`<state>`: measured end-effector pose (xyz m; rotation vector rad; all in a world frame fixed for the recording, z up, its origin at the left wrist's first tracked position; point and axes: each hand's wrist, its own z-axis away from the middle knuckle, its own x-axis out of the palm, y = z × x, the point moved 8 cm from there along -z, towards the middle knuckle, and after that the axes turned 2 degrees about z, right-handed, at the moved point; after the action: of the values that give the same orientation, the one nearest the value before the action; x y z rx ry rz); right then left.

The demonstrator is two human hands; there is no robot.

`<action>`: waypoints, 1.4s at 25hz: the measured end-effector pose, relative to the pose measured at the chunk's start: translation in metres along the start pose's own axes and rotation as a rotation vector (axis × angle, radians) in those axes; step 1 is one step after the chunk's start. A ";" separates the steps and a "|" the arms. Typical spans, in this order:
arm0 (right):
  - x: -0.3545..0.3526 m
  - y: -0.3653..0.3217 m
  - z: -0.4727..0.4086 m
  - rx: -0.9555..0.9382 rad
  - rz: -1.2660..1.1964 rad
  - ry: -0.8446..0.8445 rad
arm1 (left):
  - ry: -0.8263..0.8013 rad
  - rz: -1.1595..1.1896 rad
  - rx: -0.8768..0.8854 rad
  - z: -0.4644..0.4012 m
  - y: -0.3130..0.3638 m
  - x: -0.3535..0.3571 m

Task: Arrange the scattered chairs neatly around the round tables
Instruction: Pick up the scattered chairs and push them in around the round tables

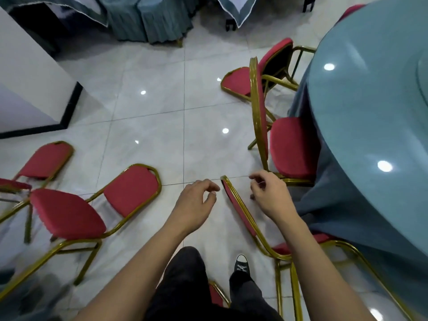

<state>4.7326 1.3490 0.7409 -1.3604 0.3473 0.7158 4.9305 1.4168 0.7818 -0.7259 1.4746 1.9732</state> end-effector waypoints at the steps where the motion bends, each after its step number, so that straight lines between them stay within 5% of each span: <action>1: 0.000 0.005 -0.007 0.024 0.000 0.018 | -0.032 -0.021 0.017 -0.016 0.000 0.001; 7: 0.029 0.035 -0.035 0.236 0.015 0.148 | -0.253 -0.078 0.148 -0.102 -0.019 0.017; 15: 0.198 0.105 -0.076 0.584 0.014 0.277 | -0.577 -0.142 0.265 -0.219 -0.167 0.076; 27: 0.409 0.310 -0.239 0.624 0.531 0.292 | -0.570 -0.133 0.246 -0.336 -0.431 0.256; 31: 0.405 0.312 -0.232 0.586 0.580 0.323 | -0.583 -0.153 0.207 -0.345 -0.481 0.282; 35: 0.378 0.239 -0.146 0.485 0.479 0.358 | -0.539 -0.136 0.189 -0.341 -0.475 0.252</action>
<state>4.8847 1.3176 0.2971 -0.9375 1.0867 0.7127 5.1260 1.2287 0.2058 -0.1811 1.2196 1.7169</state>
